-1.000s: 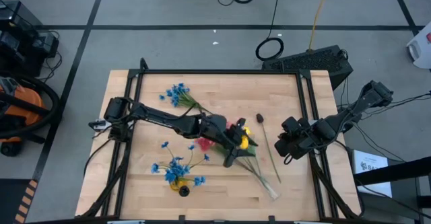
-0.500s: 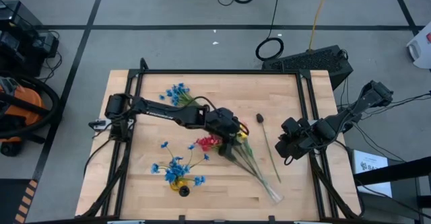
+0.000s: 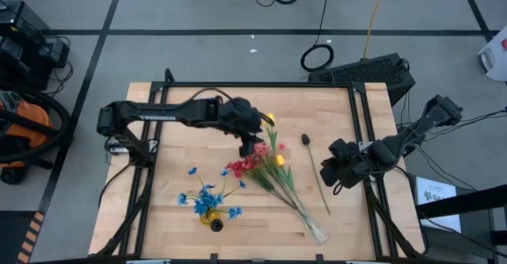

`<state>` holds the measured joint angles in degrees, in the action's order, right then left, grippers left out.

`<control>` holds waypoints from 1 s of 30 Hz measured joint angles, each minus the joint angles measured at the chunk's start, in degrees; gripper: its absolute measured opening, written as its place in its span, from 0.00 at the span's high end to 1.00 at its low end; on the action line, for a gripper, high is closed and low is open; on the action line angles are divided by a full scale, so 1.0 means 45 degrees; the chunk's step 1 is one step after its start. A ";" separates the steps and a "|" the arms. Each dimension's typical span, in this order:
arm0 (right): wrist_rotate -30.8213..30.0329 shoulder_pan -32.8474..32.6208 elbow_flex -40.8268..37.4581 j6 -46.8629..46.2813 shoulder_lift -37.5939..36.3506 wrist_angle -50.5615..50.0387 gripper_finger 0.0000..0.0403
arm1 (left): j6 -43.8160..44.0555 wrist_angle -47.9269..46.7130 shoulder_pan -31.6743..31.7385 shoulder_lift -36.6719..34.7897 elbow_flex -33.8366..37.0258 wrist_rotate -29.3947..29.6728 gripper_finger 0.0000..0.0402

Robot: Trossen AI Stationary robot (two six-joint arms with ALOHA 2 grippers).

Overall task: Sort flowers into vase by color
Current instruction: Put the yellow tulip into the transparent vase

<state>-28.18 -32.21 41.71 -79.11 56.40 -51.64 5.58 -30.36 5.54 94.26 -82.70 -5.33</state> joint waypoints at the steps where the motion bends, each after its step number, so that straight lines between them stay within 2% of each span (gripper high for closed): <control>1: -0.0157 0.0004 0.0000 0.0019 0.0009 0.0290 0.88 | -0.0004 -0.0036 0.0095 -0.0136 -0.0008 0.0155 0.54; 7: -0.0418 0.0288 0.0000 0.0800 0.0330 0.2447 0.86 | -0.0097 -0.2330 0.0599 -0.0717 0.0014 0.0542 0.54; 13: -0.0272 0.1332 0.0005 0.4010 0.1353 0.6570 0.75 | -0.1162 -0.3652 0.1030 -0.0932 0.0024 0.0444 0.54; 16: 0.0187 0.2086 0.0525 0.5415 0.2132 0.7421 0.69 | -0.1764 -0.3769 0.1229 -0.1115 0.0361 0.0326 0.54; 18: 0.0328 0.2475 0.1428 0.5858 0.2787 0.6667 0.66 | -0.2064 -0.3675 0.1446 -0.1362 0.0839 0.0297 0.54; 23: 0.1120 0.3238 0.4753 0.6668 0.4828 0.2976 0.62 | -0.2354 -0.2864 0.2192 -0.2507 0.2722 0.0160 0.54; 27: 0.2619 0.3662 0.7446 0.5440 0.6530 -0.0681 0.58 | -0.2350 -0.2012 0.2781 -0.3932 0.4304 -0.0381 0.54; 30: 0.3941 0.3749 0.8724 0.4633 0.7479 -0.3032 0.53 | -0.2351 -0.1728 0.3059 -0.4913 0.5287 -0.0402 0.54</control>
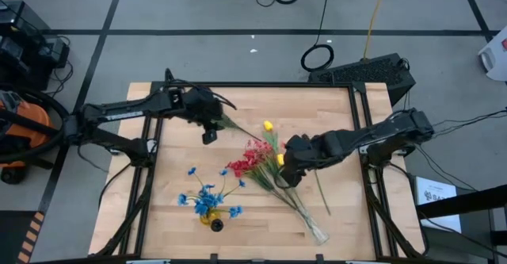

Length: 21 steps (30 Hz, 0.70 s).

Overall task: Sort flowers into vase by color
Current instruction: Put the yellow tulip into the transparent vase

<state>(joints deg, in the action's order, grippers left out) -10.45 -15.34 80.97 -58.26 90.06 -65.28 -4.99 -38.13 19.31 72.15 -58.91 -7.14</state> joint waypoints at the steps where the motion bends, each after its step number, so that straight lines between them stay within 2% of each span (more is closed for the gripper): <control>1: 0.0393 -0.0022 0.0230 -0.0284 0.0248 -0.0568 0.51 | -0.0005 0.0199 0.0043 -0.0297 0.0251 -0.0014 0.54; 4: 0.1277 -0.0277 0.0349 -0.1198 0.0674 -0.1699 0.44 | -0.0083 0.0350 0.0181 -0.1068 0.0891 -0.0039 0.54; 9: 0.1398 -0.0796 0.0354 -0.2899 0.1150 -0.2041 0.36 | -0.0302 0.0623 0.0239 -0.1851 0.1536 -0.0039 0.54; 13: 0.1388 -0.1102 0.0354 -0.4181 0.1365 -0.1793 0.33 | -0.0465 0.0716 0.0239 -0.2101 0.1751 -0.0034 0.54; 21: 0.1351 -0.1511 0.0354 -0.5263 0.1390 -0.1048 0.33 | -0.1088 0.0754 0.0239 -0.2096 0.1766 -0.0034 0.54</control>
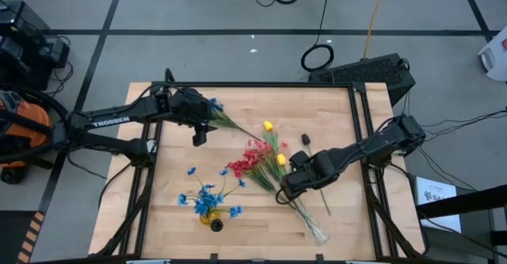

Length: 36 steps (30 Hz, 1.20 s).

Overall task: Sort flowers into vase by color
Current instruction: Put the yellow tulip into the transparent vase

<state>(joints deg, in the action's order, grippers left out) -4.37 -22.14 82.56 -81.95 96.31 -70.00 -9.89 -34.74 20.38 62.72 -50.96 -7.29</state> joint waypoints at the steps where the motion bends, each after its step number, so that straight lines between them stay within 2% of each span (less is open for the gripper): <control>1: 0.0002 -0.0051 0.0000 -0.0093 0.0000 0.0038 0.33 | -0.0014 0.0000 0.0005 0.0000 0.0000 0.0000 0.54; 7: -0.0022 -0.0678 -0.0193 -0.0898 -0.0005 0.0108 0.31 | -0.0097 0.0000 0.0072 0.0000 0.0000 0.0000 0.54; 15: 0.0055 -0.1713 -0.0578 -0.2080 -0.0007 0.0411 0.12 | -0.0245 -0.0010 0.0063 0.0000 0.0000 0.0000 0.54; 20: 0.0030 -0.2351 -0.0578 -0.2460 -0.0010 0.1103 0.05 | -0.0354 -0.0009 0.0063 0.0005 0.0000 0.0005 0.54; 28: 0.0117 -0.3140 -0.0578 -0.2065 0.0600 0.2623 0.04 | -0.0351 -0.0005 0.0068 0.0005 0.0000 0.0005 0.54; 33: 0.1559 -0.3078 -0.0578 -0.1914 0.1621 0.2649 0.03 | -0.0319 -0.0005 0.0063 0.0005 0.0000 0.0009 0.54; 36: 0.1866 -0.3037 -0.0578 -0.1876 0.2231 0.2736 0.03 | -0.0310 -0.0005 0.0063 0.0005 0.0000 0.0010 0.54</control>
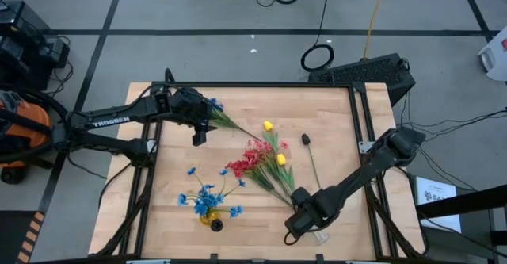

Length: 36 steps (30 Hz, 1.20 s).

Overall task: Sort flowers into vase by color
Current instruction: Put the yellow tulip into the transparent vase

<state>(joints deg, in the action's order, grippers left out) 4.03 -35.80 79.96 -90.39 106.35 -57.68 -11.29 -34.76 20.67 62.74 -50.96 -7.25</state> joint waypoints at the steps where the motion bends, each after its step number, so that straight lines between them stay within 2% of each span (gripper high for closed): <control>1: 0.0137 0.0029 0.0000 0.0097 0.0172 0.0108 0.03 | 0.0023 0.0000 0.0000 0.0000 0.0000 0.0000 0.54; 8: 0.0099 0.0075 0.0000 0.0476 0.1094 0.1095 0.09 | 0.0117 -0.0002 0.0000 0.0005 0.0000 -0.0005 0.54; 15: 0.0180 0.0075 0.0000 0.0340 0.1729 0.1159 0.20 | 0.0437 -0.0046 -0.0012 0.0005 -0.0002 -0.0058 0.54; 20: 0.0055 0.0134 0.0000 0.0791 0.1737 0.0816 0.34 | 0.0459 -0.0049 -0.0010 0.0005 -0.0005 -0.0072 0.54; 28: -0.0073 0.0129 0.0000 0.1502 0.1722 0.0265 0.62 | 0.0772 -0.0044 -0.0015 0.0005 -0.0005 -0.0719 0.54; 36: -0.1117 0.0241 0.0000 0.1857 0.1275 0.0092 0.62 | 0.0767 -0.0031 -0.0014 0.0005 -0.0005 -0.0719 0.54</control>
<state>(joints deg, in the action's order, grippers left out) -1.00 -34.72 79.96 -82.03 112.09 -57.27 -7.84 -34.90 20.60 62.76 -50.98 -10.48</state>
